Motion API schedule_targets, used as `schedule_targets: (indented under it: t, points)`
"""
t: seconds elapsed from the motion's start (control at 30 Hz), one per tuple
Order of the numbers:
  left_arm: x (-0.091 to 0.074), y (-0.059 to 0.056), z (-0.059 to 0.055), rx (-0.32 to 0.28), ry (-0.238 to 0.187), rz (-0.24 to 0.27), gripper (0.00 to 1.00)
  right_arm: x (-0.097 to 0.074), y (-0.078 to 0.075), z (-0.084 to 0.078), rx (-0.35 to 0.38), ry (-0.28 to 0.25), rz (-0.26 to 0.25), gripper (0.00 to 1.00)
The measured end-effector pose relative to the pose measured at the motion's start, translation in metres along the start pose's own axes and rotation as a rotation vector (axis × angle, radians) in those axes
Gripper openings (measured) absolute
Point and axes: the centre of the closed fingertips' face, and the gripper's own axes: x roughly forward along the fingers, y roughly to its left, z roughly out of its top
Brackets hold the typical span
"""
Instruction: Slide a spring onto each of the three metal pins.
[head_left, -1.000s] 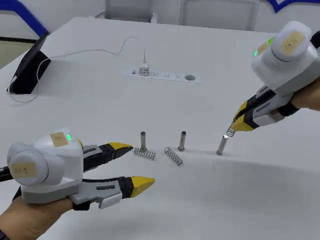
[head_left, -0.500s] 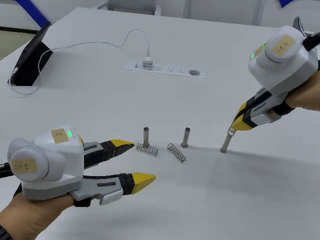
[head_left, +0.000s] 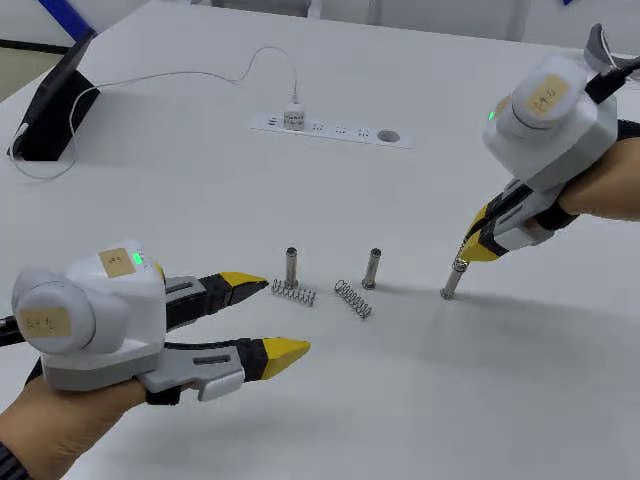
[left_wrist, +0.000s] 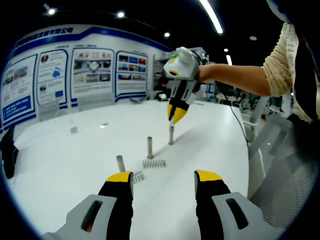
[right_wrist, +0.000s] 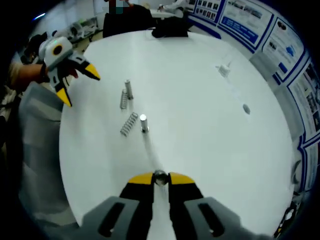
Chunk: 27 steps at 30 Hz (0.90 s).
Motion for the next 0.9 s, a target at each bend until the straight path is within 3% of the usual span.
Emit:
schedule_targets:
  t: [0.33,0.9]
  points:
    - [0.001,0.002,-0.001,-0.002,0.002,-0.002,0.50,0.018,0.001,-0.009,0.036,0.022,0.011,0.12]
    - [0.001,0.001,0.001,0.000,0.002,0.002,0.50,0.031,0.002,-0.016,0.052,0.052,0.014,0.12]
